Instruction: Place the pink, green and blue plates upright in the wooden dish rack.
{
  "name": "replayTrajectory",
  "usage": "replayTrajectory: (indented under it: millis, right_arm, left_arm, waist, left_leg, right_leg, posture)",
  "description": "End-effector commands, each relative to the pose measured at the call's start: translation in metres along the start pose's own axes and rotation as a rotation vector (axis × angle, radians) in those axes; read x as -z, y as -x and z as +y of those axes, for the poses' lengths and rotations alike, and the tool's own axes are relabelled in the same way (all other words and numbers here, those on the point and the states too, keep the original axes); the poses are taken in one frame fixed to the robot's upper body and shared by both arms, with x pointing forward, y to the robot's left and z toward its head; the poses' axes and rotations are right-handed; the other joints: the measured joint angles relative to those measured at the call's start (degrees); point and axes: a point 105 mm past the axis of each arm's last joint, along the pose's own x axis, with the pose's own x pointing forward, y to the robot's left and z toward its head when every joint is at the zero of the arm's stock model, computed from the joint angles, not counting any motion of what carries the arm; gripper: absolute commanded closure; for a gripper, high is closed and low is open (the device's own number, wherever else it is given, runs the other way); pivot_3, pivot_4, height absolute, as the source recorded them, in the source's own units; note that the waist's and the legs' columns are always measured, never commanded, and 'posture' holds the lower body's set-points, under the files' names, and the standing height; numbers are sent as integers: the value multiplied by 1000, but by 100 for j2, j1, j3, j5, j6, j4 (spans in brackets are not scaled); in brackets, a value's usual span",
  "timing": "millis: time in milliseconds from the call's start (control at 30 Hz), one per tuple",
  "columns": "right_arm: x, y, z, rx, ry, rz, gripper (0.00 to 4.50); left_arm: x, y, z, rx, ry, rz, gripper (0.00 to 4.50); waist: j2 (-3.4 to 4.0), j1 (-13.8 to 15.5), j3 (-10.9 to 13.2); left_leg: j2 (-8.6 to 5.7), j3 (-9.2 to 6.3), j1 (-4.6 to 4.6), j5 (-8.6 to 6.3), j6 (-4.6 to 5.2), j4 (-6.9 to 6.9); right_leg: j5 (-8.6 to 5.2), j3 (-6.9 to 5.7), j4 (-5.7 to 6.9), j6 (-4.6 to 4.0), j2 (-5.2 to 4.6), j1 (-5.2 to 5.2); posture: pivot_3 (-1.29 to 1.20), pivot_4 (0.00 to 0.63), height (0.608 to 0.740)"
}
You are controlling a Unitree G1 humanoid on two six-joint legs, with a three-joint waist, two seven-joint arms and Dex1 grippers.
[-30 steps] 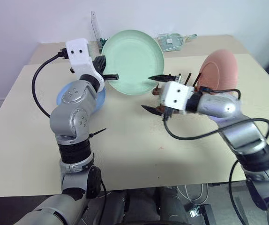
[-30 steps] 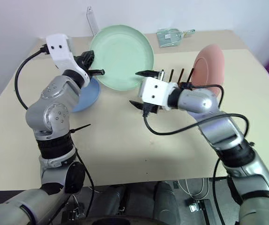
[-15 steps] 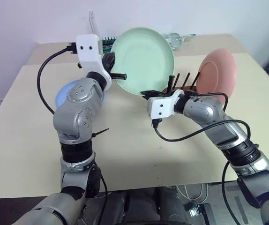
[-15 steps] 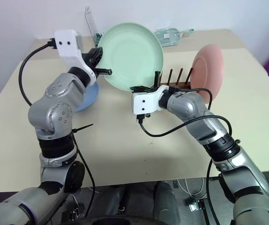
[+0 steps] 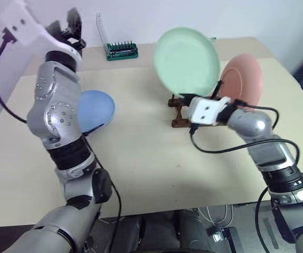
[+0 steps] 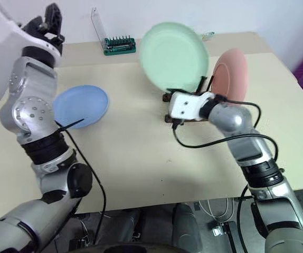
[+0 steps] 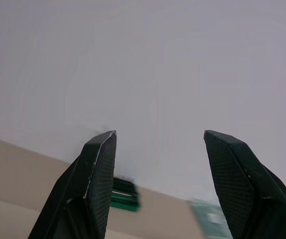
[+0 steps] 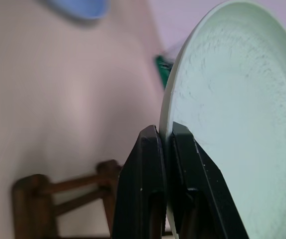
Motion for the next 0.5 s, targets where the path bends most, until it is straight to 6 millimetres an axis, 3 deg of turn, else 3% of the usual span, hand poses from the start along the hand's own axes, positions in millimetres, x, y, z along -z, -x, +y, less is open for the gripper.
replayTrajectory:
  millis: [33,133,233,367,500]
  right_arm:
    - [-34,25,-51,130,-290,-180,4500]
    - [-58,43,-75,127,-745,-383,4500]
    - [-63,53,-80,62,-1018,-457,4500]
    - [-53,56,-56,-54,-1123,-359,4500]
    - [-40,56,-59,-15,-1198,-334,4500]
  left_arm:
    - [30,6,3,97,-212,109,1508]
    - [87,40,-17,403,-391,321,1508]
    - [115,92,-43,727,-346,449,1508]
    - [128,148,-60,1015,-262,591,1508]
    - [126,166,-66,1097,-192,645,1508]
  waist:
    - [1,3,0]
    - [5,14,0]
    - [5,10,0]
    - [7,7,2]
    - [19,10,3]
  left_leg:
    - [0,-1,0,0,0,1]
    - [1,-5,-2,0,2,2]
    - [2,-12,-6,-3,6,0]
    - [5,-8,-8,-6,10,-7]
    - [5,2,-4,-5,10,-2]
  right_leg:
    - [0,0,2,0,0,-1]
    - [3,1,2,-5,0,0]
    - [2,1,0,-8,-2,0]
    - [2,1,-6,-9,-2,-5]
    - [7,1,2,-13,-4,-4]
  posture:
    - [0,150,740]
    - [0,150,740]
    - [0,150,740]
    - [0,150,740]
    - [0,150,740]
